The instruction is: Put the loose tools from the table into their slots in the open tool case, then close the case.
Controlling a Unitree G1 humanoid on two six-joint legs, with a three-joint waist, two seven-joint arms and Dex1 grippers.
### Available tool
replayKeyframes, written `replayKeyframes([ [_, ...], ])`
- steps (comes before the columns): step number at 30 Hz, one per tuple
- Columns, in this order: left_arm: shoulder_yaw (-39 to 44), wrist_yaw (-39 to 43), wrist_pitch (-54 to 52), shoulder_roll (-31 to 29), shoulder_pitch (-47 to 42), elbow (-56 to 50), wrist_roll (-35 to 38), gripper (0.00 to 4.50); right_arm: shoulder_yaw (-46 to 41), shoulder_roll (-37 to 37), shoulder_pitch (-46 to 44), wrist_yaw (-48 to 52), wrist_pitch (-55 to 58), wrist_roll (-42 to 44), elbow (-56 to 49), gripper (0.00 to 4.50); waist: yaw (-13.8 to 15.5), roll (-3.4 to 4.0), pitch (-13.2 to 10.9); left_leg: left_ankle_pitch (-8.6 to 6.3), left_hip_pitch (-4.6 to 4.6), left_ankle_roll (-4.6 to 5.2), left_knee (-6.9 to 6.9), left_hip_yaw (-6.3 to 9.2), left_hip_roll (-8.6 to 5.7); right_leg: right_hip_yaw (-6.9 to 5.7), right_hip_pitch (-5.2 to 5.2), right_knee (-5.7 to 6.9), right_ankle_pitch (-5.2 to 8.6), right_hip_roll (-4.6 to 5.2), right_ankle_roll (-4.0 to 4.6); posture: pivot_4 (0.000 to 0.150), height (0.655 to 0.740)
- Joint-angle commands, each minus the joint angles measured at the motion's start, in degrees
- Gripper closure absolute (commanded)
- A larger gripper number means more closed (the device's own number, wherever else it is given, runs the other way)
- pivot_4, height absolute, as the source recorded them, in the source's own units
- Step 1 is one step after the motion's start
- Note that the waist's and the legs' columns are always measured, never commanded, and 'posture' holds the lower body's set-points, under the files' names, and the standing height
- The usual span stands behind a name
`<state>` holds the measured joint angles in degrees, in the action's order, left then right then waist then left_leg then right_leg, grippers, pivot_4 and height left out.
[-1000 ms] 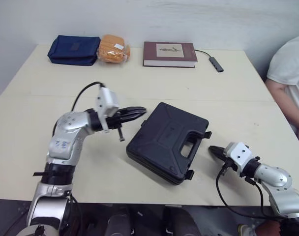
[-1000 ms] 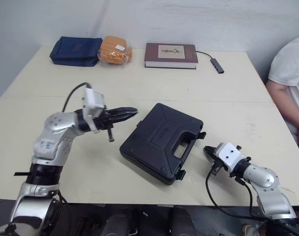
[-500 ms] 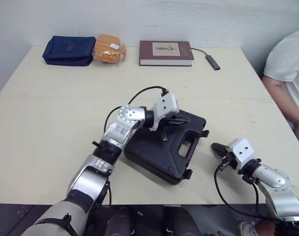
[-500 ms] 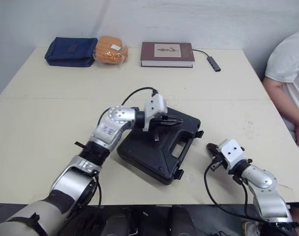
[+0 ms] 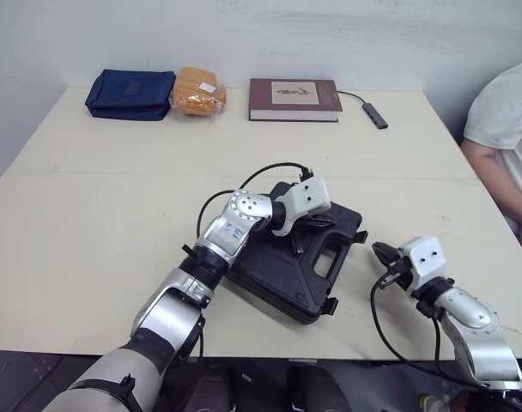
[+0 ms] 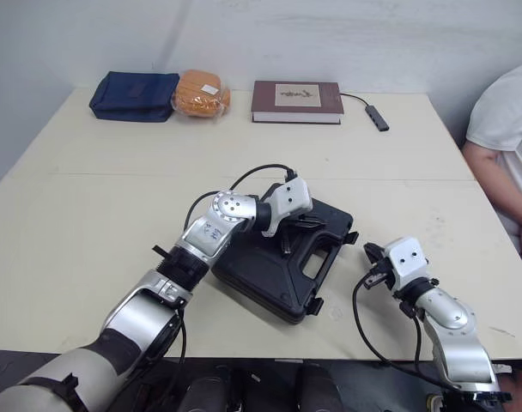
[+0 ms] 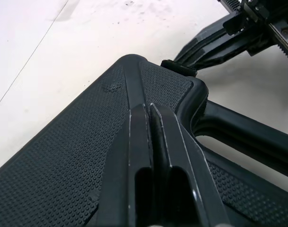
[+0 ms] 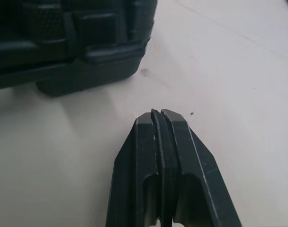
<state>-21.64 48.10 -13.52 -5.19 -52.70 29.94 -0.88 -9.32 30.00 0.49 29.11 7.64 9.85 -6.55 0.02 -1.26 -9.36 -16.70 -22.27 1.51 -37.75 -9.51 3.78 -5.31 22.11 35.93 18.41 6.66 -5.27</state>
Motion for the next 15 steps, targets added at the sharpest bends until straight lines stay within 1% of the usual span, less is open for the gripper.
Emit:
replayKeyframes([
  [1, -3.4, 0.2, -3.2, 0.7, 2.6, 7.1, -3.5, 4.41, -1.2, 0.0, -1.2, -0.3, -0.5, 0.5, -0.6, 4.5, 0.1, 0.0, 0.0, -0.01, 0.0, 0.0, 0.0, 0.04, 0.0, -0.01, -0.04, -0.03, 0.0, 0.0, 0.0, 0.15, 0.74],
  [7, -3.0, -0.4, -2.6, 1.7, 1.0, 9.3, -3.7, 4.41, 0.6, -0.6, -3.1, 1.1, 0.9, 1.3, -1.0, 4.5, 0.1, 0.0, 0.0, -0.03, 0.02, 0.0, 0.0, 0.31, 0.0, 0.0, -0.28, -0.2, 0.0, 0.03, 0.01, 0.15, 0.74],
  [15, -3.0, -1.0, -2.7, 1.4, 1.9, 9.5, -4.0, 4.41, 2.2, -1.2, -4.0, 3.7, 3.2, 4.0, -4.2, 4.5, 0.0, 0.0, 0.0, -0.04, 0.03, -0.01, 0.0, 0.48, 0.01, -0.06, -0.44, -0.29, 0.01, 0.06, 0.02, 0.15, 0.74],
])
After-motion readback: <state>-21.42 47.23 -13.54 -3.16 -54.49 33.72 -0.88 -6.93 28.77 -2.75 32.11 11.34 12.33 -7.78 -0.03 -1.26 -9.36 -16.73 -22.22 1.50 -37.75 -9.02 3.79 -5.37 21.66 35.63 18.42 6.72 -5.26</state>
